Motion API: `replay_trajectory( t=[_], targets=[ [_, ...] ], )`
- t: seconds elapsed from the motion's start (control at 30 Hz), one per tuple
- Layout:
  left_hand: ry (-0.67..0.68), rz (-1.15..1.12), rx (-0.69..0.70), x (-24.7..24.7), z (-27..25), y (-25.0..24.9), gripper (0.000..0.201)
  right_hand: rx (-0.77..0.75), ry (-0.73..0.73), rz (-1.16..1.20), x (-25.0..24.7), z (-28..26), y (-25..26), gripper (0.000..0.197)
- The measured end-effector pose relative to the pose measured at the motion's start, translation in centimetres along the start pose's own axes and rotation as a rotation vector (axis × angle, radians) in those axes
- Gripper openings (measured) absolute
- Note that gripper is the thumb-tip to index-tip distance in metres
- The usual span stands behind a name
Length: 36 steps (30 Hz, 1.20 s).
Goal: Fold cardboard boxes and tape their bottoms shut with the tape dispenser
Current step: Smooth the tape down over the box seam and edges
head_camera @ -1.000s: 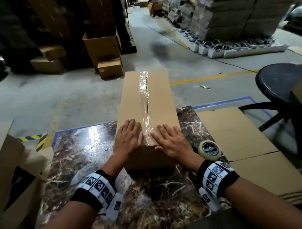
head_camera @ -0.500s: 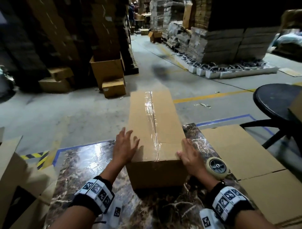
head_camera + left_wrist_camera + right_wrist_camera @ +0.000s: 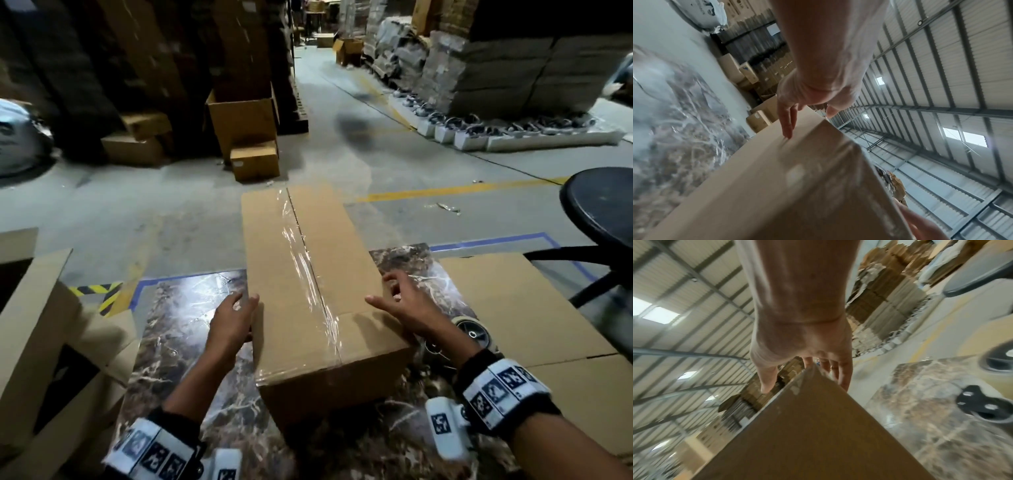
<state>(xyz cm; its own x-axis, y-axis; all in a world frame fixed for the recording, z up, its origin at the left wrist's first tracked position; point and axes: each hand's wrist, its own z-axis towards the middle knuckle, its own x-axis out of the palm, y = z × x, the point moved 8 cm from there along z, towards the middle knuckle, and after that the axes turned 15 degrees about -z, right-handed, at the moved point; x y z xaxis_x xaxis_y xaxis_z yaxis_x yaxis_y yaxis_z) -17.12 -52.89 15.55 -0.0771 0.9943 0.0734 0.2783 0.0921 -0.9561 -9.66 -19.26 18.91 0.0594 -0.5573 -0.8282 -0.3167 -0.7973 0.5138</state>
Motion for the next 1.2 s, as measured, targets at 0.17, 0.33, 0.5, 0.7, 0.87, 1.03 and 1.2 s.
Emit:
replay_trajectory(
  t=[0.17,0.33,0.5,0.7,0.87,1.03,1.2],
  targets=[
    [0.006,0.056,0.014,-4.9,-5.2,1.1,0.019,-0.119,0.176,-0.214,1.6,1.2,4.2,0.078],
    [0.098,0.292,0.084,-7.1,-8.5,0.1,0.006,-0.216,0.233,-0.431,1.8,2.9,9.0,0.060],
    [-0.069,0.555,0.302,-11.6,-1.1,-5.9,0.004,-0.342,0.029,-0.543,4.4,1.7,17.7,0.073],
    [-0.153,0.848,0.396,-12.5,11.0,-12.5,0.040,-0.375,0.244,-0.673,10.9,-2.8,23.7,0.107],
    [-0.048,0.855,0.301,-10.7,18.5,-13.1,0.071,-0.324,0.317,-0.768,14.1,-3.3,22.9,0.113],
    [0.013,0.761,0.210,-10.6,22.6,-11.0,0.068,-0.342,0.349,-0.817,13.8,-2.3,22.4,0.112],
    [0.009,0.709,0.195,-12.2,22.1,-11.2,0.061,-0.452,0.350,-0.867,12.6,-0.4,21.2,0.111]
  ],
)
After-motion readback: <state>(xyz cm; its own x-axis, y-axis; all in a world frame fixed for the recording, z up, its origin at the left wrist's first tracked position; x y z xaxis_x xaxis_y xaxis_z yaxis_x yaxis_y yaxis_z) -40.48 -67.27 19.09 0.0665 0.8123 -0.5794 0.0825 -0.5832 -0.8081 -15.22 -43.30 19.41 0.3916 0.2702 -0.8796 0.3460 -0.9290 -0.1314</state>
